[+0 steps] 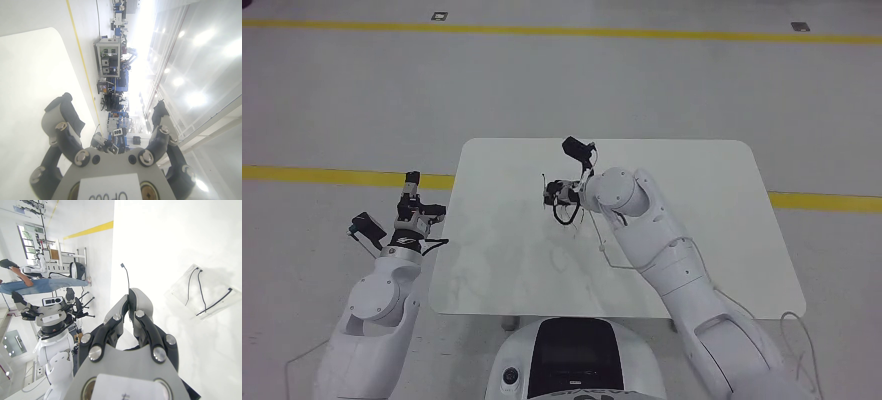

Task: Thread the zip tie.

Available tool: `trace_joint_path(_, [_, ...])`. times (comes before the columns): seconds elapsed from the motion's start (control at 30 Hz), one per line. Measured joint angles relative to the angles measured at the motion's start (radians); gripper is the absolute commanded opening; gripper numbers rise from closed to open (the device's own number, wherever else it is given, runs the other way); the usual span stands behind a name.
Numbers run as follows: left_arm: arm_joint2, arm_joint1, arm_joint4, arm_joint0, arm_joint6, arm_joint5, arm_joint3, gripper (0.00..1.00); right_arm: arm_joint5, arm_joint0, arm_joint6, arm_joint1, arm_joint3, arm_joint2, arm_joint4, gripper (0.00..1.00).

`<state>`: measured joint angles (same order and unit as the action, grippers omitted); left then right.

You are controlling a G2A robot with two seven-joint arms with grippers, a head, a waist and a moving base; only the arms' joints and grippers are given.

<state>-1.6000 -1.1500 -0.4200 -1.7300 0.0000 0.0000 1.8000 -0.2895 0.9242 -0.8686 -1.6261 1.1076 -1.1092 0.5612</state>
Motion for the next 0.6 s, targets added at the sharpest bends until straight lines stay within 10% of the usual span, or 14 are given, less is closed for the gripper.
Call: trace_joint_path(0.6, [0.0,0.0,0.0,0.0,0.0,0.0,0.0,1.0,-0.05,-0.042,0.174,-0.053,-0.095,-0.007,-0.122,0.0])
